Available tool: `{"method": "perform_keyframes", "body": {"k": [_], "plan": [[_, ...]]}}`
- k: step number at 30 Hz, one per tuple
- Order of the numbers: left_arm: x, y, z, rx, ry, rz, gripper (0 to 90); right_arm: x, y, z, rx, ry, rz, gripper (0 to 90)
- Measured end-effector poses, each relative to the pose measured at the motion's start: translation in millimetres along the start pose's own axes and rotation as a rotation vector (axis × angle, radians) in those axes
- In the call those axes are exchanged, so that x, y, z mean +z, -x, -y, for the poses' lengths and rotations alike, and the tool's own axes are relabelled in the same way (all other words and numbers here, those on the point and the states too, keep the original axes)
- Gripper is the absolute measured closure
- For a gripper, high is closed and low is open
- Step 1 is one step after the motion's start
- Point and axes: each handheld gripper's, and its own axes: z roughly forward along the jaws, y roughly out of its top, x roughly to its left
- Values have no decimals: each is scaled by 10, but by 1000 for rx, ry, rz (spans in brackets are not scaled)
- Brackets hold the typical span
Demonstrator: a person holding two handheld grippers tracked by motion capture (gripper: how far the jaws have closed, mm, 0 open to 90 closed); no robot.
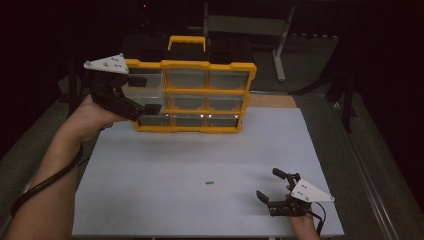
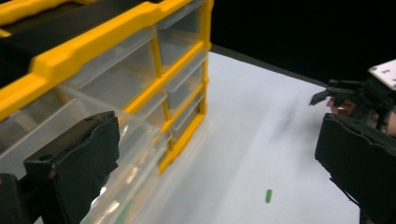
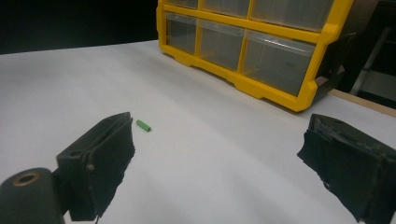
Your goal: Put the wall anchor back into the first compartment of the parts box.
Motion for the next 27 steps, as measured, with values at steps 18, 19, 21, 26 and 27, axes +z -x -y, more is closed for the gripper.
{"method": "perform_keyframes", "body": {"k": [18,19,21,26,27], "plan": [[443,442,150,76,-56,143,0,8,-8,-2,5,1,-1,85],[517,476,182,81,-67,157,0,6,-5,0,5,0,-1,85],[582,508,216,85,-69,158,0,4,2,1,-2,-1,-3,85],[711,578,299,91,-76,189,0,3,0,-1,-5,-2,-3,85],[744,598,322,92,-76,190,0,4,0,0,-3,-1,-3,85]]}}
